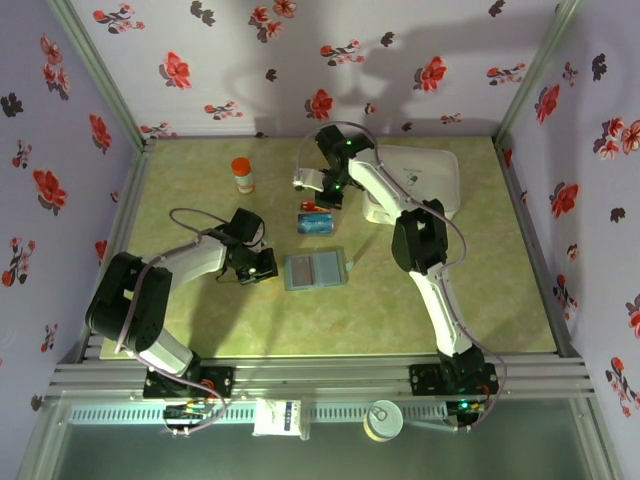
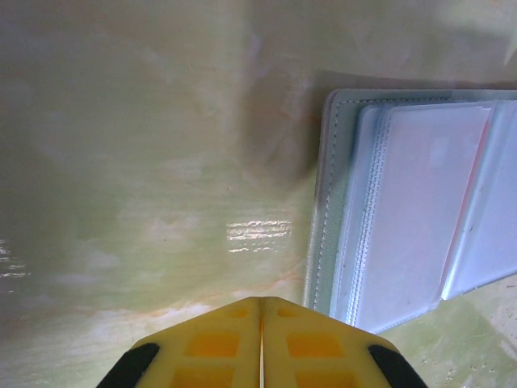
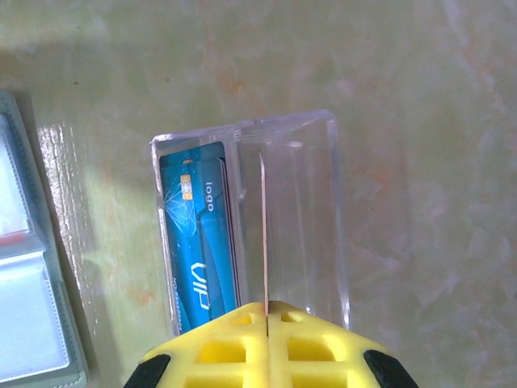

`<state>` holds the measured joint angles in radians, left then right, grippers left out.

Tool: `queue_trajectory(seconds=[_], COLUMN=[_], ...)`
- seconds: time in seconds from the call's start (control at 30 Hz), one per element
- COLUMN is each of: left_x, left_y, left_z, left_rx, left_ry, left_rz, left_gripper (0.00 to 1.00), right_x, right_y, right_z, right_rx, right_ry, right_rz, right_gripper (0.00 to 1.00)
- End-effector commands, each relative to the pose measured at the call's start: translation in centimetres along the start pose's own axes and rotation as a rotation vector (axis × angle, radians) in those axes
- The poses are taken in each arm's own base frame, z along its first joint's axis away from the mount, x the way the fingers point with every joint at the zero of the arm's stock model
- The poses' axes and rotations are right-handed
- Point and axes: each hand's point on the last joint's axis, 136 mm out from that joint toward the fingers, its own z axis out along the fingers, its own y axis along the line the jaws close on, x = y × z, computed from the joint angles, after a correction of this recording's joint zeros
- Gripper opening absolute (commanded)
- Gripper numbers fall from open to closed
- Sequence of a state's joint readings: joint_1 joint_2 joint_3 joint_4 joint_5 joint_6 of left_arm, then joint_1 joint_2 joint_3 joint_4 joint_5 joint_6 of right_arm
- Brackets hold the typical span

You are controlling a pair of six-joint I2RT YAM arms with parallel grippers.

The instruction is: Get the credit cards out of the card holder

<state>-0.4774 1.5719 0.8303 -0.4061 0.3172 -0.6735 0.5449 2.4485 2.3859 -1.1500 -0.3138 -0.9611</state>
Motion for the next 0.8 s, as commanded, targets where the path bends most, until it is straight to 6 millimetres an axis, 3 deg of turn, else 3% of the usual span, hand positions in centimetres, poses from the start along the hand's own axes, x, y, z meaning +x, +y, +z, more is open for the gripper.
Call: queue_trajectory(seconds=[0.0, 0.03, 0.13, 0.2, 0.47, 0.63, 0.77], left_x=[-0.1, 0.0, -0.1, -0.1, -0.3, -0.2, -0.1], left_y=[0.3, 0.3, 0.3, 0.3, 0.2, 0.3, 0.4], left_z=[-0.1, -0.1, -0.1, -0.1, 0.0, 0.0, 0.0], left_rx=[-0.014, -0.015, -0.013, -0.014, -0.013, -0.013, -0.015], left_ry=[0.015, 0.015, 0.014, 0.015, 0.014, 0.017, 0.019], left_rz=[-0.005, -0.005, -0.006, -0.005, -0.004, -0.003, -0.004], left_gripper=[0.08, 0.08, 0.08, 0.08, 0.08, 0.08, 0.08], right_x=[-0.3, -0.3, -0.4, -0.5, -1.6, -1.4, -1.0], right_y=[0.6, 0.2, -1.8, -2.9, -5.1, -5.6, -4.9], right_z=[-0.4, -0.4, -0.8, -1.3, -2.7, -1.7, -0.2], right_rx=[-0.023, -0.009, 0.085, 0.139, 0.258, 0.274, 0.238], right_ry=[-0.005, -0.003, 0.005, 0.004, -0.059, -0.05, -0.029], right_rz=[-0.012, -0.011, 0.014, 0.029, 0.066, 0.072, 0.072], right_gripper=[0.0, 0.0, 0.14, 0.18, 0.18, 0.17, 0.18])
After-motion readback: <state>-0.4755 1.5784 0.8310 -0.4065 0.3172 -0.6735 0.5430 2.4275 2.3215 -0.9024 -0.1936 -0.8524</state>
